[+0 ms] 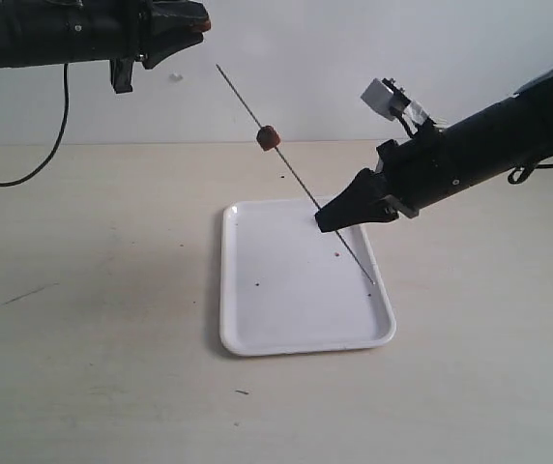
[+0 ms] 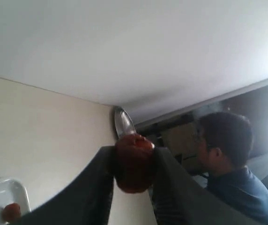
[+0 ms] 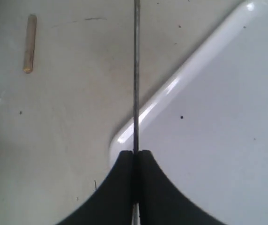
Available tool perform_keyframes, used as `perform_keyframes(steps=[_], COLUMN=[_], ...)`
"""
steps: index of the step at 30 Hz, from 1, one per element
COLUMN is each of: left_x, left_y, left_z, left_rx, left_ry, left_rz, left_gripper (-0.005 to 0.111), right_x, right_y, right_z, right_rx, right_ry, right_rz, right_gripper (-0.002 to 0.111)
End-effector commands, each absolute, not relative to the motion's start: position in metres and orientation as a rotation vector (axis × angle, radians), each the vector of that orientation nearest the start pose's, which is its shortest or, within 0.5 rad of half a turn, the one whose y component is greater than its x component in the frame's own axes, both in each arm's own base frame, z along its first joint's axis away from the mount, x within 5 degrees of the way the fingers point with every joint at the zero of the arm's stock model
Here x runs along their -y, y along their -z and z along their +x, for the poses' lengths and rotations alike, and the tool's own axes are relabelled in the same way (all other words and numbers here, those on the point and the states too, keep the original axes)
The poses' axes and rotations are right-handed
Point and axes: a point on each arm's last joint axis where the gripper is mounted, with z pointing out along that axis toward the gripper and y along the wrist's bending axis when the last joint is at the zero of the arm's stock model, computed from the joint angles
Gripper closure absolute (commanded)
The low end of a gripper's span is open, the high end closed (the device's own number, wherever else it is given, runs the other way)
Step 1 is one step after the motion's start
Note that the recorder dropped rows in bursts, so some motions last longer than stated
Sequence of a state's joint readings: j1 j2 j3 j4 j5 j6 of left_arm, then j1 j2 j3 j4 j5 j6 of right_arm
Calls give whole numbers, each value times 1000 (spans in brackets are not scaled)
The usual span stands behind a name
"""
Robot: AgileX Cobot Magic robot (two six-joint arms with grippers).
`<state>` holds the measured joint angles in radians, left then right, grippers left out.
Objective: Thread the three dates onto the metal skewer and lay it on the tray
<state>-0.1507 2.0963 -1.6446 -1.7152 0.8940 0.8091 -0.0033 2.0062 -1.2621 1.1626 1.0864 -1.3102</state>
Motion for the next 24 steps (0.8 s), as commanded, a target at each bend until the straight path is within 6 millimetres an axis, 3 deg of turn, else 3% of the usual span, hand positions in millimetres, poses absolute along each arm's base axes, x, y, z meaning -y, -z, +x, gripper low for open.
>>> perform_keyframes(steps=[1, 24], left_x=[136, 141], left_y=[-260, -257], left_z=[466, 462], left_rx=[-1974, -1978], left_ry=[1521, 1591], left_rz=[-204, -131], left_gripper=[79, 79], right_x=[-78, -74], right_y=[-186, -169], right_z=[378, 389], right_rx=[-2184, -2240], right_ry=[-1247, -1165], right_rz=[-793, -678], right_gripper=[108, 108])
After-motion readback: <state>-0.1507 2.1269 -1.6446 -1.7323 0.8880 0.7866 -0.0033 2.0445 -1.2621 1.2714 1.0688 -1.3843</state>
